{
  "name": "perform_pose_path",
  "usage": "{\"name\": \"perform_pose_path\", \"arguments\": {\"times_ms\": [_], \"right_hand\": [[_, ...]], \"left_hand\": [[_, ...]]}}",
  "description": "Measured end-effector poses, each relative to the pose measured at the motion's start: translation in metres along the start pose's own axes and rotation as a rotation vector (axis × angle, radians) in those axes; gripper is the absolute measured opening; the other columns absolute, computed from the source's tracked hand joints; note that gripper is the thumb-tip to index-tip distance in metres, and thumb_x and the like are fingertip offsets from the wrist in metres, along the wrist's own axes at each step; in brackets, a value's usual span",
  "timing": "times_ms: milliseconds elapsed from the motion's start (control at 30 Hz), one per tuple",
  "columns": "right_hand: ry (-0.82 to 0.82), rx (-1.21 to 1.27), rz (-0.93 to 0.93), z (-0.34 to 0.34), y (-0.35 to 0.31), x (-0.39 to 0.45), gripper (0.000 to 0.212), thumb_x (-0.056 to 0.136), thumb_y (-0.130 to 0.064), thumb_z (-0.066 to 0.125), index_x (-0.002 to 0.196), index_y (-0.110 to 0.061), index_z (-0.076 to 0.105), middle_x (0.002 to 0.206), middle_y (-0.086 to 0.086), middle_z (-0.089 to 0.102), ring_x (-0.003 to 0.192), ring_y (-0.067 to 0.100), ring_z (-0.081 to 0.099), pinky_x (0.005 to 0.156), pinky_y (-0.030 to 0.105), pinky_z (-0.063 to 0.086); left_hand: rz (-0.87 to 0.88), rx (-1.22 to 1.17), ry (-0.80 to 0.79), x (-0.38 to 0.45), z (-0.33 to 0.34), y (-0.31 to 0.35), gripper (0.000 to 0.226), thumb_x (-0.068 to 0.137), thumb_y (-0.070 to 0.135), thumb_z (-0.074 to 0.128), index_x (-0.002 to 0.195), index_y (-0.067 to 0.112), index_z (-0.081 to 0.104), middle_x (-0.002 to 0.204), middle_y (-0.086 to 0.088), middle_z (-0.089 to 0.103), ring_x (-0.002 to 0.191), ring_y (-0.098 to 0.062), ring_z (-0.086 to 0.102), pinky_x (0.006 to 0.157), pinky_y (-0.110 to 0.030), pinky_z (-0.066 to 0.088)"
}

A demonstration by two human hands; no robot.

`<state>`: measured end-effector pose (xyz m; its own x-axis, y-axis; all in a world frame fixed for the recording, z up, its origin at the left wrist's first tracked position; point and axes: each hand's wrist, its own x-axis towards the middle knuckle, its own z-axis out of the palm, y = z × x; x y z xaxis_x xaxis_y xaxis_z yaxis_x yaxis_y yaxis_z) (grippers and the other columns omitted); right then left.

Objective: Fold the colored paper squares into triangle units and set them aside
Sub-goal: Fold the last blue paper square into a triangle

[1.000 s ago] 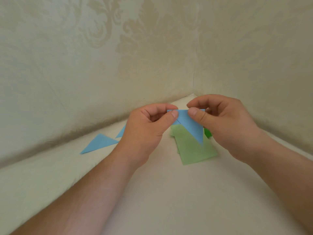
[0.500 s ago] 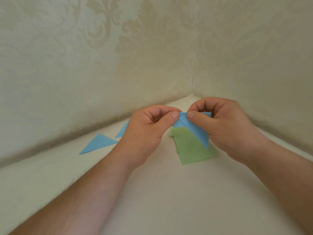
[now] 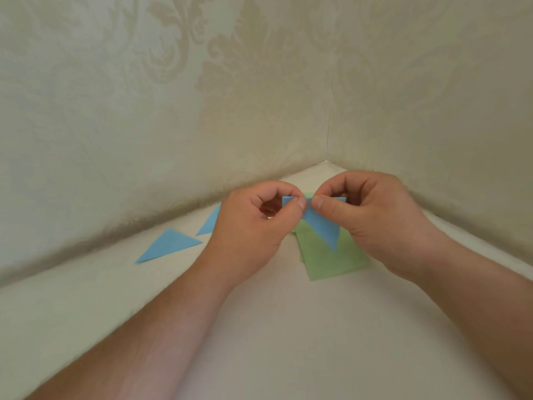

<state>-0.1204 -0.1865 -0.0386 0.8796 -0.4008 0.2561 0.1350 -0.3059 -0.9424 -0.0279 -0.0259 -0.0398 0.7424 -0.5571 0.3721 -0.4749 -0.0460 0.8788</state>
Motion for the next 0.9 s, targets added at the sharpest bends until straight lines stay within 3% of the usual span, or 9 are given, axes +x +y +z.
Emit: {"name": "perform_pose_path", "arguments": {"times_ms": [100, 200, 300, 400, 533, 700, 900], "right_hand": [[-0.006, -0.024, -0.011, -0.0003, 0.0008, 0.0004, 0.013, 0.09, -0.024, 0.076, 0.078, -0.027, 0.074, 0.069, 0.005, 0.06, 0.06, 0.016, 0.043, 0.054, 0.03, 0.034], [-0.02, -0.046, -0.053, 0.0004, -0.0026, -0.0012, 0.012, 0.088, -0.025, 0.076, 0.077, -0.025, 0.073, 0.074, 0.014, 0.063, 0.06, 0.013, 0.045, 0.051, 0.026, 0.036], [-0.031, -0.051, -0.071, 0.0011, -0.0028, -0.0016, 0.009, 0.087, -0.027, 0.076, 0.078, -0.026, 0.073, 0.082, 0.018, 0.067, 0.064, 0.015, 0.049, 0.057, 0.033, 0.039], [-0.017, -0.022, -0.053, 0.0017, -0.0022, -0.0013, 0.008, 0.087, -0.027, 0.077, 0.08, -0.027, 0.076, 0.081, 0.02, 0.067, 0.065, 0.019, 0.049, 0.06, 0.037, 0.038], [-0.003, 0.003, -0.023, -0.0014, 0.0004, 0.0004, 0.011, 0.089, -0.022, 0.076, 0.079, -0.025, 0.075, 0.069, 0.004, 0.061, 0.061, 0.019, 0.044, 0.056, 0.033, 0.034], [-0.022, -0.057, -0.042, -0.0017, 0.0002, 0.0007, 0.015, 0.092, -0.02, 0.073, 0.077, -0.024, 0.072, 0.066, -0.005, 0.06, 0.056, 0.008, 0.044, 0.047, 0.021, 0.035], [-0.013, 0.006, -0.016, -0.0016, 0.0013, 0.0013, 0.009, 0.09, -0.024, 0.076, 0.082, -0.026, 0.076, 0.072, 0.003, 0.065, 0.064, 0.017, 0.048, 0.058, 0.034, 0.036]], "left_hand": [[-0.009, -0.033, -0.005, -0.0002, -0.0002, -0.0008, 0.018, 0.094, 0.012, 0.071, 0.079, 0.022, 0.074, 0.06, 0.003, 0.053, 0.054, -0.008, 0.039, 0.051, -0.019, 0.034], [0.007, -0.011, -0.032, -0.0007, 0.0002, -0.0007, 0.016, 0.094, 0.016, 0.072, 0.082, 0.027, 0.075, 0.07, -0.018, 0.055, 0.059, -0.013, 0.04, 0.054, -0.027, 0.034], [0.027, 0.016, -0.027, -0.0003, -0.0002, -0.0024, 0.016, 0.093, 0.018, 0.073, 0.081, 0.029, 0.075, 0.067, -0.008, 0.056, 0.06, -0.012, 0.04, 0.055, -0.025, 0.035], [0.043, 0.02, -0.004, -0.0001, -0.0012, -0.0014, 0.013, 0.091, 0.022, 0.072, 0.08, 0.028, 0.075, 0.07, -0.011, 0.06, 0.06, -0.011, 0.042, 0.057, -0.025, 0.037], [0.002, -0.027, 0.036, -0.0005, -0.001, 0.0003, 0.019, 0.094, 0.008, 0.07, 0.077, 0.018, 0.072, 0.057, 0.016, 0.052, 0.049, -0.003, 0.037, 0.05, -0.014, 0.032], [0.013, -0.04, 0.015, -0.0008, -0.0014, -0.0005, 0.019, 0.092, 0.008, 0.072, 0.078, 0.02, 0.072, 0.068, 0.01, 0.062, 0.057, -0.006, 0.046, 0.054, -0.018, 0.037], [0.018, -0.004, 0.043, 0.0001, -0.0014, 0.0005, 0.02, 0.091, 0.009, 0.073, 0.076, 0.021, 0.072, 0.063, 0.019, 0.06, 0.052, -0.002, 0.044, 0.053, -0.013, 0.035]]}}
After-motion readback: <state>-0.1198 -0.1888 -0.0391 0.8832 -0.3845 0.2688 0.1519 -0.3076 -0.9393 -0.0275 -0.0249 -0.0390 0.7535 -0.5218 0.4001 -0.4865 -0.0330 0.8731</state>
